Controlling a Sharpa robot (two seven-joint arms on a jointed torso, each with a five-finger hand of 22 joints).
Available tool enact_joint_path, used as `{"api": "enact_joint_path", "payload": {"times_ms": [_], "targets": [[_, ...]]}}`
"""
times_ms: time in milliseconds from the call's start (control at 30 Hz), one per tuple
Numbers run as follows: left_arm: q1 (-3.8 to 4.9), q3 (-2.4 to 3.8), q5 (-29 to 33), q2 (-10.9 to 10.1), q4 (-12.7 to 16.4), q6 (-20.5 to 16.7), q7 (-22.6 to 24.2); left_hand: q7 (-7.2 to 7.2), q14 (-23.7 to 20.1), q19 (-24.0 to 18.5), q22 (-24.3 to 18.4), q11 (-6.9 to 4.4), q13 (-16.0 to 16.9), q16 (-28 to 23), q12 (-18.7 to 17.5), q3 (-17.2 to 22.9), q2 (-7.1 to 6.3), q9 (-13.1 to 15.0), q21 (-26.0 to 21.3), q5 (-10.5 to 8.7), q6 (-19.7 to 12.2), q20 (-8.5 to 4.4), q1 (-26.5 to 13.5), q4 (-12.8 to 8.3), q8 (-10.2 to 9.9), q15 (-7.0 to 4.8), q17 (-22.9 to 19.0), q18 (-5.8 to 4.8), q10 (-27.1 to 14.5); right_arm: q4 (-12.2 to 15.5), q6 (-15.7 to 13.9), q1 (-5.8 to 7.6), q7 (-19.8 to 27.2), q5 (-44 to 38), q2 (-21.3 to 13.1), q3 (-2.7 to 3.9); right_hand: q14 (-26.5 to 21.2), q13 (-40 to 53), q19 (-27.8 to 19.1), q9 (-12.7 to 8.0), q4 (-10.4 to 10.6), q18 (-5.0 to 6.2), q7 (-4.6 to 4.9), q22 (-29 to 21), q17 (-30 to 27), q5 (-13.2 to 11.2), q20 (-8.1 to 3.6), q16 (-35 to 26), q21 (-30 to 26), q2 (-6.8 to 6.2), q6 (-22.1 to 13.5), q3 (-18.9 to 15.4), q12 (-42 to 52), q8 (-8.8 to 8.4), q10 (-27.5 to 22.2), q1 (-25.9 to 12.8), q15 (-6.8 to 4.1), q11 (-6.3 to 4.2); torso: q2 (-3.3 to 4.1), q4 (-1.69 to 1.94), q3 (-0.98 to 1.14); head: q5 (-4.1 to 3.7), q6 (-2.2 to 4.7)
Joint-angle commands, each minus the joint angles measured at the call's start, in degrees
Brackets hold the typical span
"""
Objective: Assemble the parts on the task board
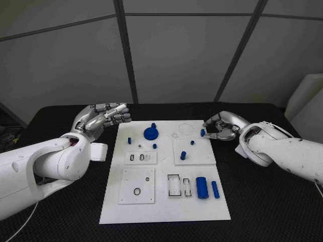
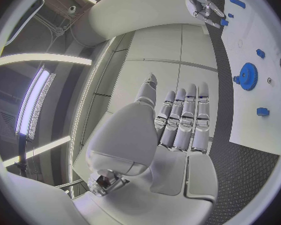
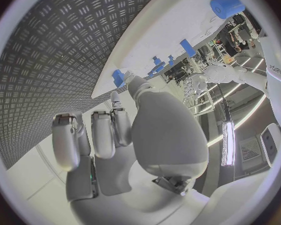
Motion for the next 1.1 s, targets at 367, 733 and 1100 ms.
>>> {"api": "enact_joint_path", "payload": {"times_ms": [367, 733, 1100], "targets": [[0.06, 0.06, -0.35, 0.01, -0.09, 0.84, 0.29, -0.05, -0.04, -0.17, -0.08, 0.21, -0.04, -0.26, -0.18, -0.11, 0.36, -0.10, 0.11, -0.18, 0.41, 0.08, 0.00, -0.26, -0.24, 0.33, -0.08, -0.87, 0.01, -0.86, -0.01, 0.10, -1.56, 1.07, 1.00, 0.03, 2.89, 6.38, 6.05, -0.13, -0.14, -0.43, 0.20, 15.09, 0.49, 0.31, -0.10, 0.10, 0.37, 1.03, 0.55, 0.43, 0.43, 0.02, 0.92, 0.15, -0.21, -0.23, -0.07, 0.01, -0.02, 0.04, -0.23], [0.06, 0.06, -0.35, -0.03, -0.08, 0.77, 0.20, -0.05, -0.04, -0.17, -0.08, 0.21, -0.04, -0.26, -0.18, -0.11, 0.36, -0.10, 0.11, -0.18, 0.41, 0.08, 0.00, -0.26, -0.24, 0.33, -0.08, -0.87, 0.01, -1.35, 2.30, 0.10, -2.53, 0.67, 1.73, 0.03, 2.97, 6.84, 6.05, 0.33, -0.50, -0.43, -0.25, 15.09, 0.85, 0.34, -0.31, 0.23, 0.37, 1.66, 3.52, 0.75, 0.97, 0.89, 1.20, -0.15, -0.48, -0.61, -0.05, -0.01, -0.02, 0.32, -0.41], [0.06, 0.06, -0.35, -0.05, -0.13, 0.74, 0.19, -0.04, 0.01, -0.19, -0.10, 0.21, -0.05, -0.32, -0.27, -0.17, 0.48, -0.12, 0.12, -0.19, 0.43, 0.09, 0.01, -0.44, -0.32, 0.32, -0.08, -0.85, 0.02, -1.82, 2.88, 0.10, -3.04, 0.24, 2.22, 0.03, 2.99, 6.92, 6.05, 0.49, -0.68, -0.43, -0.43, 15.09, 0.97, 0.38, -0.42, 0.26, 0.37, 1.88, 4.52, 0.91, 1.03, 1.09, 1.24, -0.27, -0.61, -0.77, -0.06, -0.02, 0.02, 0.28, -0.44]]}}
